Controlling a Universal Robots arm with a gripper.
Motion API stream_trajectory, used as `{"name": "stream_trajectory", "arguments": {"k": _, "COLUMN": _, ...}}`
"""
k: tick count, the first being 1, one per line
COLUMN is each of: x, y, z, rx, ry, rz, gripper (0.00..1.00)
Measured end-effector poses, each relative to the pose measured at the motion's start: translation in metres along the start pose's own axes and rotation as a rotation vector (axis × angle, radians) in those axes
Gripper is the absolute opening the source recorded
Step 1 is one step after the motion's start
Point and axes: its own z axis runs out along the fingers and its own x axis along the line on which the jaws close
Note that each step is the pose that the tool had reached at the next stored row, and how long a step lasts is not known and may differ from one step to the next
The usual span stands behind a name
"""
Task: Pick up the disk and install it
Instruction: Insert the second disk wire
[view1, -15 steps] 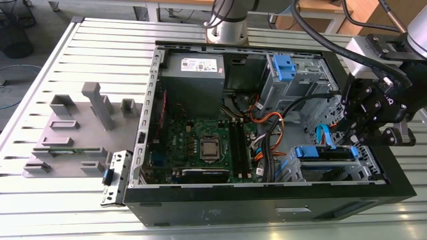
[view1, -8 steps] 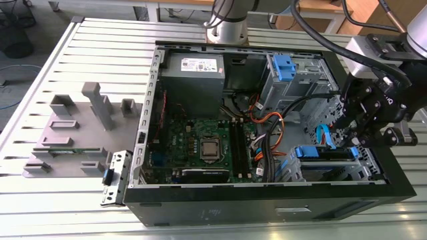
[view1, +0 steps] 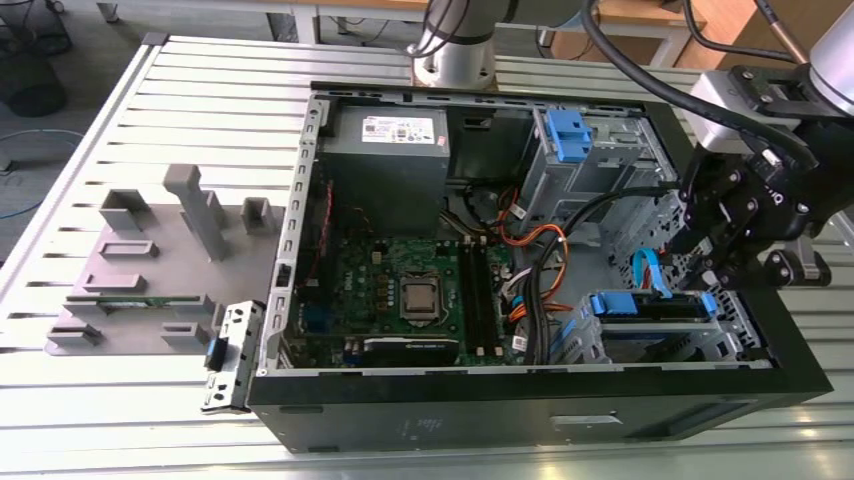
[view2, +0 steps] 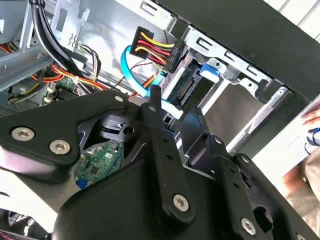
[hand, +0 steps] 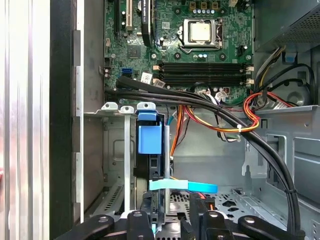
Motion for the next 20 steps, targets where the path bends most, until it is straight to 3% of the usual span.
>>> {"name": "stream_trajectory", "arguments": {"k": 8, "x": -0.0047, "y": -0.005, "z": 0.003, "rx": 0.0, "ry": -0.0003, "rz": 0.0, "gripper": 0.42}}
{"name": "stream_trajectory", "arguments": {"k": 20, "x": -0.0073, "y": -0.0191, "z": 0.0088, "rx": 0.0, "ry": 0.0009, "rz": 0.0, "gripper": 0.42}}
